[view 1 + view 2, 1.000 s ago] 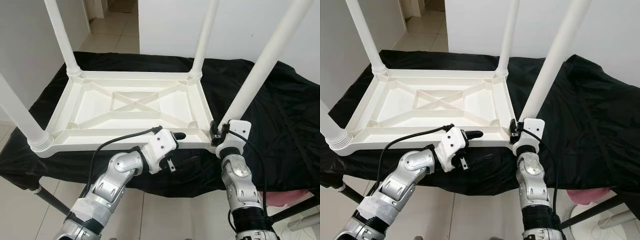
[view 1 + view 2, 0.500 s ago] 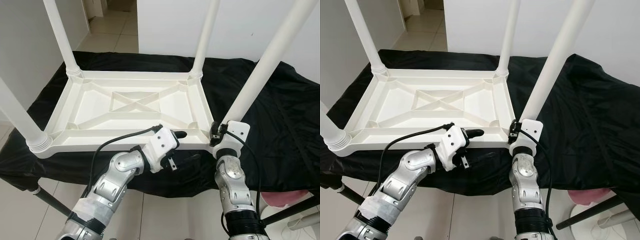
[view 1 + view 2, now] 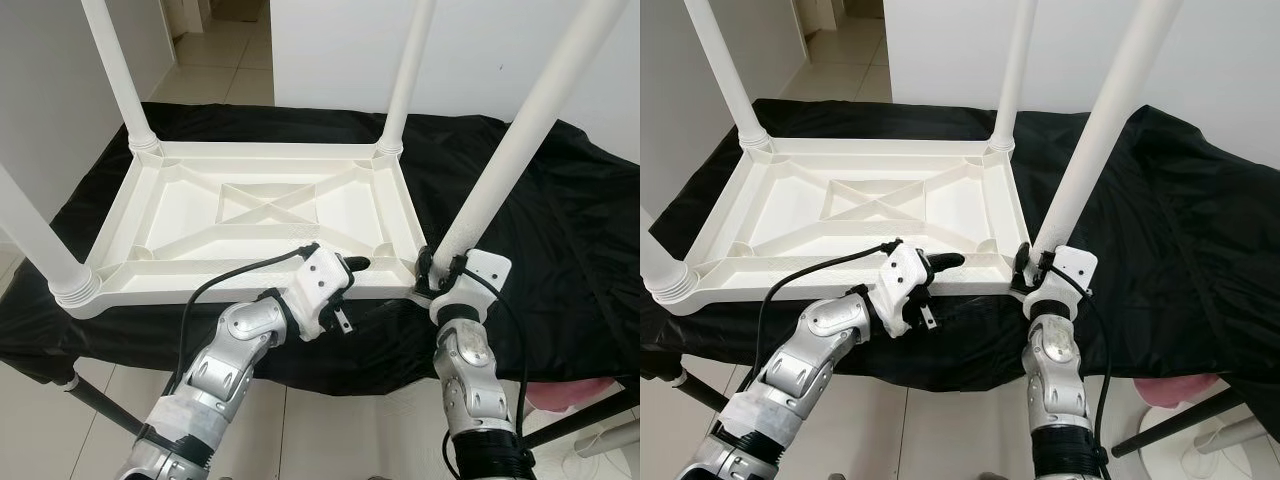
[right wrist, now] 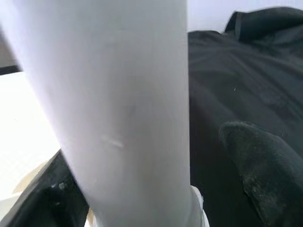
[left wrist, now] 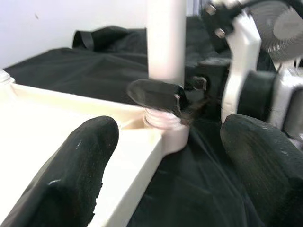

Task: Building children table

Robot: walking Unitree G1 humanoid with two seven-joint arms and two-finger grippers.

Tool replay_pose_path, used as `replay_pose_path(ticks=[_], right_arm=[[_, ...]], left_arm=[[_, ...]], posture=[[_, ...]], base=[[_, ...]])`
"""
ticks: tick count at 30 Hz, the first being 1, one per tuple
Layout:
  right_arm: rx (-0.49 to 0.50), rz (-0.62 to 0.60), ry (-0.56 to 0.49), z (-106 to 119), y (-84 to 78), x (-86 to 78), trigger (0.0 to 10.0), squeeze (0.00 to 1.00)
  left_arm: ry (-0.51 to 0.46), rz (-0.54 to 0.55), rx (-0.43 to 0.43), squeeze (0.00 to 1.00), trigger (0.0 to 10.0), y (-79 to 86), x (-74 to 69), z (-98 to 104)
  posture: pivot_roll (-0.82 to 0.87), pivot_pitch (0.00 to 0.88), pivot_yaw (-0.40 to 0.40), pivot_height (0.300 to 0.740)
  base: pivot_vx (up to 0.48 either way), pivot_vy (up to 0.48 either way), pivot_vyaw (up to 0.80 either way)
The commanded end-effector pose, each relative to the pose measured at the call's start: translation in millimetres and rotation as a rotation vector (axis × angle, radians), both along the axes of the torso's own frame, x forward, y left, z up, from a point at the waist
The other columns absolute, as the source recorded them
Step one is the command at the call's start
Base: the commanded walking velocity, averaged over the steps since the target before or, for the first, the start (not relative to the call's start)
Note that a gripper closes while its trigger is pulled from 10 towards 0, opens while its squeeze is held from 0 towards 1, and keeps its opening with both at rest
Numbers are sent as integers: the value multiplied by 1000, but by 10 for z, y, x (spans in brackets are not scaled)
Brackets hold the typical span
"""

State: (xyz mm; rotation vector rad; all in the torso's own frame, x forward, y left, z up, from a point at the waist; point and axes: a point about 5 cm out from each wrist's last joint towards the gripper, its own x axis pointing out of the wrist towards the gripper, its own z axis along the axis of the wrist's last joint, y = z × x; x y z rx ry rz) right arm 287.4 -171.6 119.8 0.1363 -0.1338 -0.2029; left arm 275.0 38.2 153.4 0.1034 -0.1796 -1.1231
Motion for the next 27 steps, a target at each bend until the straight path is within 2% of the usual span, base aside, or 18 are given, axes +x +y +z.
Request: replay_pose_path(ticks=[1,9,11,14,16,17,19,23,24,25,27], right_arm=[[-5,7,-12,0,-15,-28,10000,0],[-33,80,-19,10,-12,-25,10000,0],[-76,164,-15,9,-30,14,10000,0],[-93,195,-14,10,-49,31,10000,0],[-126,270,-17,22,-73,66,10000,0],[-126,270,-17,22,-73,66,10000,0],[-156,346,-21,38,-83,94,10000,0],[-173,376,-24,47,-86,103,10000,0],[-196,432,-24,54,-81,116,10000,0],[-196,432,-24,54,-81,116,10000,0],[-245,590,-11,75,-80,188,10000,0]], left_arm=[[20,100,-22,0,10000,27,20,-12],[1,120,-5,0,10000,8,-10,-37],[-9,75,-4,0,10000,13,-29,-23],[-10,45,3,0,10000,16,-44,-21],[-12,-10,22,0,10000,24,-81,-25],[-12,-10,22,0,10000,24,-81,-25],[-5,-37,34,0,10000,31,-105,-30],[-1,-44,38,0,10000,31,-113,-33],[3,-46,42,0,10000,30,-118,-36],[3,-46,42,0,10000,30,-118,-36],[3,-56,56,0,10000,35,-128,-44]], posture=[[-70,0,-17,740],[-79,0,-19,740],[-86,0,-17,740],[-86,0,-18,740],[-86,0,-13,740],[-86,0,-13,740],[-85,0,-9,740],[-85,0,-9,740],[-85,0,-3,740],[-85,0,-3,740],[-81,0,3,740]], base=[[0,0,0],[0,0,0],[0,0,0],[0,0,0],[0,0,0],[0,0,0],[0,0,0],[0,0,0],[0,0,0],[0,0,0],[0,0,0]])
